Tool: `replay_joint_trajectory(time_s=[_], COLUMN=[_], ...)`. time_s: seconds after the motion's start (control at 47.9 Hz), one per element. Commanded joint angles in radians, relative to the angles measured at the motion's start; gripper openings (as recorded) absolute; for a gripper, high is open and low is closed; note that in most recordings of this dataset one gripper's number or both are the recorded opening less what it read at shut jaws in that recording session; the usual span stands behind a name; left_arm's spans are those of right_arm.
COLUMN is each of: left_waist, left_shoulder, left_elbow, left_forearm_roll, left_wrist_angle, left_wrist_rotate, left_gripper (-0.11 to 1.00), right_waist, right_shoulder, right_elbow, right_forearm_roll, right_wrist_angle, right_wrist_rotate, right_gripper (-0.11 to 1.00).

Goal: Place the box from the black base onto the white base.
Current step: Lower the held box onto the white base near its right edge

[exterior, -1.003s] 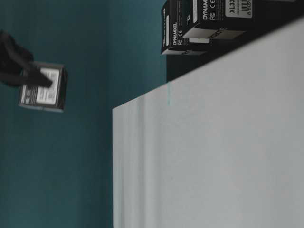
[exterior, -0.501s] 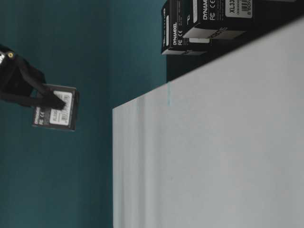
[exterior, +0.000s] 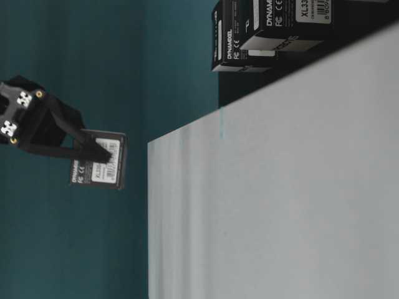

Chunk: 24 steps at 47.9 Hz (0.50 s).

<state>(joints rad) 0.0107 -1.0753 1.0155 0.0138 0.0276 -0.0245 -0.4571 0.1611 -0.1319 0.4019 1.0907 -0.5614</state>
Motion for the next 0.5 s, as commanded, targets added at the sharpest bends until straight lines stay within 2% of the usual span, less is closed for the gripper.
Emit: replay_joint_trajectory(time_s=[0.0, 0.293, 0.481], left_waist=[0.003, 0.002, 0.003], left_shoulder=[0.011, 0.009, 0.011], left_elbow=[-0.025, -0.025, -0.023], left_forearm_roll=[0.003, 0.003, 0.003], left_wrist_angle=[-0.005, -0.005, -0.005], left_wrist_rotate=[-0.002, -0.002, -0.002], left_gripper=[-0.06, -0.06, -0.06], right_waist=[0.012, 0.014, 0.014], right_shoulder=[0.008, 0.014, 0.015], right_elbow=[-0.003, 0.037, 0.057], right_forearm_roll=[-0.006, -0.006, -0.006], right_wrist_angle=[-0.02, -0.029, -0.075], right_wrist_rotate=[0.005, 0.009, 0.009], right_gripper=[0.57, 0.57, 0.57])
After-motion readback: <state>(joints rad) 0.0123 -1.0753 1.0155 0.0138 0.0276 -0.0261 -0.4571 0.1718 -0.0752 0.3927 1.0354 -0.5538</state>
